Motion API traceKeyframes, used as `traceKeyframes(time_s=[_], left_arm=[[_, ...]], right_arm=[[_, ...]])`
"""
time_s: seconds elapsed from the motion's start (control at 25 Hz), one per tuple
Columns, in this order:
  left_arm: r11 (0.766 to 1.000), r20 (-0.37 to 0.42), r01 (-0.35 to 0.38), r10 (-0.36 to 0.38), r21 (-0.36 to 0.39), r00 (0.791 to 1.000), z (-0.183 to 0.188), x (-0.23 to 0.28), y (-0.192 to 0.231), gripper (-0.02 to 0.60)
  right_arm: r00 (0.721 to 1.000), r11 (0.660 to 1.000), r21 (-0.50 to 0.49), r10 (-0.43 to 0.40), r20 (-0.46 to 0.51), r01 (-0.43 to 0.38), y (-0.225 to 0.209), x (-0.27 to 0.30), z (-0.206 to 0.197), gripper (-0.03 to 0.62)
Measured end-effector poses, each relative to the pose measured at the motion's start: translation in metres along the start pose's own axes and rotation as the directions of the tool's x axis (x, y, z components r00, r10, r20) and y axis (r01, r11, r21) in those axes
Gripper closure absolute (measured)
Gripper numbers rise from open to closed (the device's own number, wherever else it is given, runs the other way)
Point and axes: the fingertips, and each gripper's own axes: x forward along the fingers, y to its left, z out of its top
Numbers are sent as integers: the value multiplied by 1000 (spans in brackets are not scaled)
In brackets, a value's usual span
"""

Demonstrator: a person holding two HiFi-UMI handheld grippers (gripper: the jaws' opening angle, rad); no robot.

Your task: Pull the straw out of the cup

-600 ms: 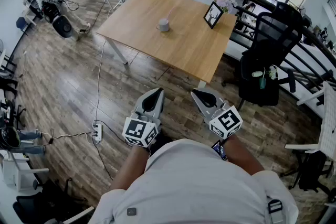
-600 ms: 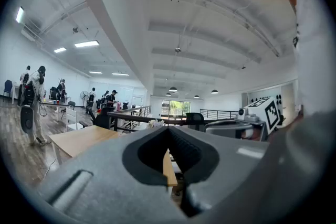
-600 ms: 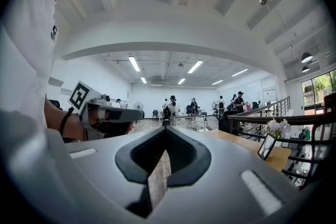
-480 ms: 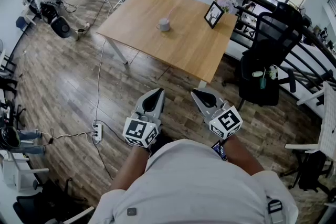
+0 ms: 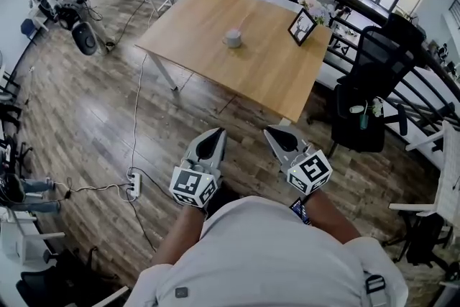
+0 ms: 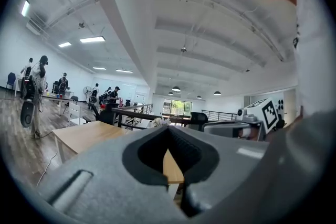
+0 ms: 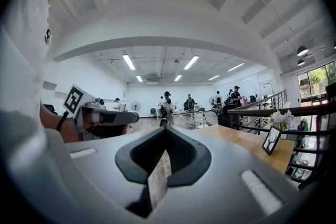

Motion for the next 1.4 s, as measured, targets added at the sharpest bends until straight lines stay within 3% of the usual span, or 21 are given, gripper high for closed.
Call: traceKeyframes(time_s=[0.36,0.72,1.12,1.4], left_arm=[[1000,0,-3,3,-15,1000,7,-3,109,578],[999,-23,53,-53,-1,998,27,-2,197,578],[999,-30,46,-47,-25,998,22,20,242,578],[1000,-50,-2,1,-27,999,22,57,277,578]], right_arm=[[996,996,11,-86,-27,86,-10,105,-1,585],[997,997,15,-75,-36,75,15,208,18,585],[996,997,56,-52,-70,56,-10,259,3,585],[998,997,77,0,-68,5,-48,303,-3,585]])
